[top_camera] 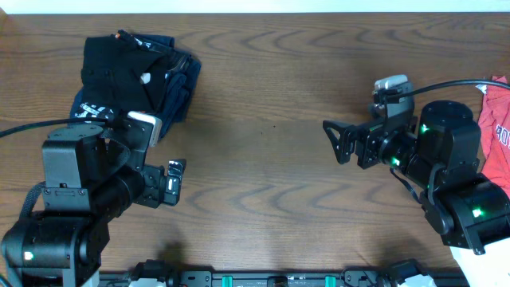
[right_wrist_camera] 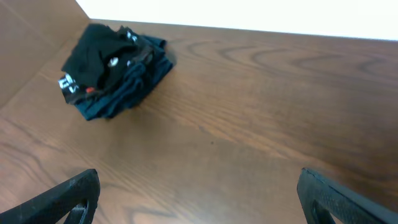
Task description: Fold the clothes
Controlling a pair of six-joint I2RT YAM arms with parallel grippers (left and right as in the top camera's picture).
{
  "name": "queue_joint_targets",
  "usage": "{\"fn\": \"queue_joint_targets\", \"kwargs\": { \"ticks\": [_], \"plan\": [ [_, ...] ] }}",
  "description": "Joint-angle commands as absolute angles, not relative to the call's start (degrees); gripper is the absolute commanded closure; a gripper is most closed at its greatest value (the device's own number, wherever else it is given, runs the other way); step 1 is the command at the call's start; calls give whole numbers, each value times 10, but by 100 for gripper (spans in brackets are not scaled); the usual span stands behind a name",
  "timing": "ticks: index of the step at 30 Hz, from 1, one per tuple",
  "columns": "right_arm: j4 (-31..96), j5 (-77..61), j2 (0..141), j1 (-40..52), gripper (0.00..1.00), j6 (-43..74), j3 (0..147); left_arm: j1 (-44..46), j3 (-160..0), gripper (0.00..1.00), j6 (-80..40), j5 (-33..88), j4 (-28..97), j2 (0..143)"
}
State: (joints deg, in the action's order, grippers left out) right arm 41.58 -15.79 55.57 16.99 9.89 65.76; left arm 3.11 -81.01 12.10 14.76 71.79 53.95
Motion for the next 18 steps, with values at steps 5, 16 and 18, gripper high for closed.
{"fn": "queue_joint_targets", "kwargs": {
  "ticks": [5, 16, 18],
  "plan": [
    [318, -49, 418, 148, 1, -2, 561, 34, -807, 2, 128, 143, 718, 538],
    [150, -45, 84, 101, 1, -35, 218, 34, -807, 2, 128, 143, 718, 538],
    [134, -45, 31, 100, 1, -35, 172, 34, -807, 2, 128, 143, 718, 538]
  ]
}}
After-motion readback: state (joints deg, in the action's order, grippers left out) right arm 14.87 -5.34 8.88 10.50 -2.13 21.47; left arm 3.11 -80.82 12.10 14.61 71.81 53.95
